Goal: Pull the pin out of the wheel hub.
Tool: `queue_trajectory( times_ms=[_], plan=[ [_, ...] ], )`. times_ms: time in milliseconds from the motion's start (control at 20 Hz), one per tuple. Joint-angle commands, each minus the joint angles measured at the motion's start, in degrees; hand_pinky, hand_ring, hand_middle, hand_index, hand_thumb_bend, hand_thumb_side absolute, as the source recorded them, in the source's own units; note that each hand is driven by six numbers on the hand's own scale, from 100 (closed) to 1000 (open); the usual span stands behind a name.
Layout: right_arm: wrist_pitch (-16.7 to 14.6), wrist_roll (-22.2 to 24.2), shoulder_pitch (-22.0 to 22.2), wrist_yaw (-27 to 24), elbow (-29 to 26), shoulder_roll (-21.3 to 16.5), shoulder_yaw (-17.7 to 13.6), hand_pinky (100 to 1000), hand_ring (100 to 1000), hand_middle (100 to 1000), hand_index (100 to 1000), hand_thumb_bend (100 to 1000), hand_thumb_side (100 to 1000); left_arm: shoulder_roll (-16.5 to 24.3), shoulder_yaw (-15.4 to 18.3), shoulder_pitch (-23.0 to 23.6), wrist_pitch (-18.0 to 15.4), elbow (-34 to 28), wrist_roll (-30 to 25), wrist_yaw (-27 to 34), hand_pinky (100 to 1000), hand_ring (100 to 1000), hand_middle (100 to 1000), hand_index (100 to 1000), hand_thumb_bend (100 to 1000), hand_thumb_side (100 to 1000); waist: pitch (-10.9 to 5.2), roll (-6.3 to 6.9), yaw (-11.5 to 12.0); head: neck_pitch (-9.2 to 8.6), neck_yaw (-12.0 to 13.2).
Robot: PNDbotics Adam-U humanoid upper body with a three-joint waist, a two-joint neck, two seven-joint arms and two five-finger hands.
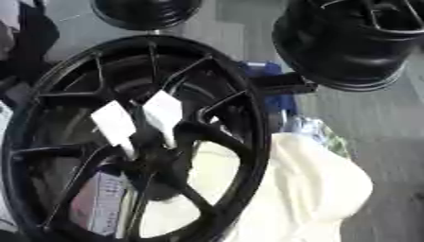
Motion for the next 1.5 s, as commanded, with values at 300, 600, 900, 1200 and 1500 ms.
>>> queue_trajectory(
  times_ms=[300,600,900,1200,1500],
  plan=[
    [6.8,-7.1,-0.2,0.1,-1.0,-1.3,-0.5,481,648,697,848,337,273,0.5,-1.3,-3.8,0.4,-0.6,-2.0,-0.6,805,770,686,858,100,500,-1.36,0.29,-0.1,-0.08,0.5],
    [6.7,-7.1,-0.3,0.1,-1.0,-1.3,-0.2,480,648,697,848,334,275,-0.9,-6.6,-8.4,2.7,-0.6,-6.7,-3.1,822,798,709,870,167,413,-1.75,0.58,-0.2,0.19,0.5],
    [6.7,-7.1,-0.4,-0.1,-1.0,-1.2,0.1,479,648,697,848,333,276,-3.5,-11.5,-13.2,7.3,-0.6,-12.4,-3.9,828,805,716,869,205,277,-2.05,0.73,-0.2,0.4,0.6],
    [6.6,-7.1,-0.4,-0.2,-1.0,-1.0,0.1,479,647,697,848,331,277,-6.8,-15.1,-18.1,12.6,-0.6,-17.5,-3.3,832,811,732,880,231,291,-2.31,0.77,-0.2,0.77,0.5],
    [6.5,-7.1,-0.5,-0.3,-1.0,-0.7,0.1,477,646,696,849,326,274,-10.5,-18.5,-22.1,18.7,-0.6,-17.9,-4.8,842,827,756,894,264,346,-2.47,0.83,-0.2,1.02,0.5]
  ],
)
